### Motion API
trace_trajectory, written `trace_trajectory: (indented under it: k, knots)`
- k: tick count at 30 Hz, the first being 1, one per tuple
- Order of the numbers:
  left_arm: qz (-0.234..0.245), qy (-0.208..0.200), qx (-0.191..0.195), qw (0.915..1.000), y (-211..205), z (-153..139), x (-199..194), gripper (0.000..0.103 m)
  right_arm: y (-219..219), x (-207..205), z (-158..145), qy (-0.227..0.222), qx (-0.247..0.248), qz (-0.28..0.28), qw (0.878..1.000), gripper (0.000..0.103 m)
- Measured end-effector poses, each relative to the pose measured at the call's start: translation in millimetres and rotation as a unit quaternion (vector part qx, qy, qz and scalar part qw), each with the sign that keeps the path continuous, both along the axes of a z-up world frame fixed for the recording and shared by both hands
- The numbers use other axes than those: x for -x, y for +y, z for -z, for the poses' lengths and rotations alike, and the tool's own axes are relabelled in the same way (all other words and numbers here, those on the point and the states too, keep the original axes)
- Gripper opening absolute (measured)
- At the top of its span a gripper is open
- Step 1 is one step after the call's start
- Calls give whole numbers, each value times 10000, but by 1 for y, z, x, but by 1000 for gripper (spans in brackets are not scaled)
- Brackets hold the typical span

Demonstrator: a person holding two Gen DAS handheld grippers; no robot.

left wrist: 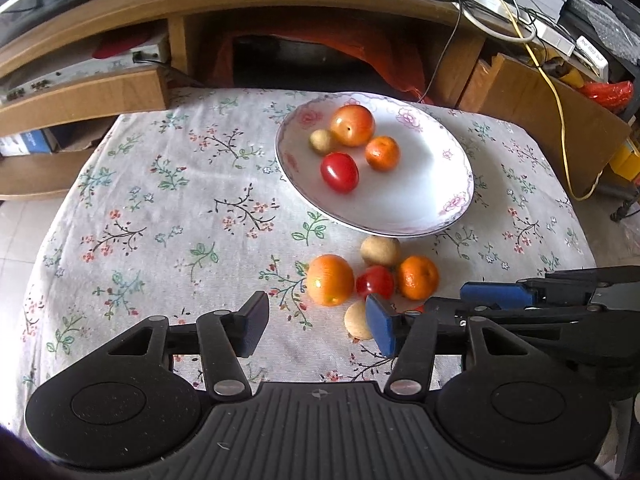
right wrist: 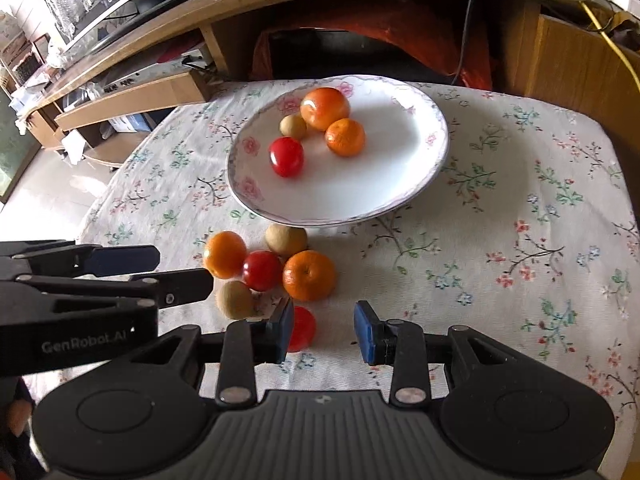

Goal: Organize fruits
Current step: 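Grasp the red tomato with the right gripper while the left gripper reaches the tan fruit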

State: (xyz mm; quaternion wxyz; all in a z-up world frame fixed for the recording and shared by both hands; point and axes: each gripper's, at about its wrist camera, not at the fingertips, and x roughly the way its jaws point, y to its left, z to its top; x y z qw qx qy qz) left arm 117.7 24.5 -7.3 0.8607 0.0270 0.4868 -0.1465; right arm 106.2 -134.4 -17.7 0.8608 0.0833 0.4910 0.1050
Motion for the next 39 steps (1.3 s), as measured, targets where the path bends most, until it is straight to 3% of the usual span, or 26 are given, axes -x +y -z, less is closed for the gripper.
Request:
trace_trajectory:
  k: [12,23,30,39]
  knots:
    - [19,29,53,10000,0,0,-1,63,14,-5,14,153,-37,-235,9996,34]
    - [79,348,304,9989,-4,11,-3,63,1,4,8,59,112,-331,9994,30]
    - [103,493,314,9982,-20,26,-10,51,-15,22,-2,15,261,-250,9993,29]
    - [313,226,6,9993,-38,32,-4,41,-30,23,9,135,329,-101,9993,30]
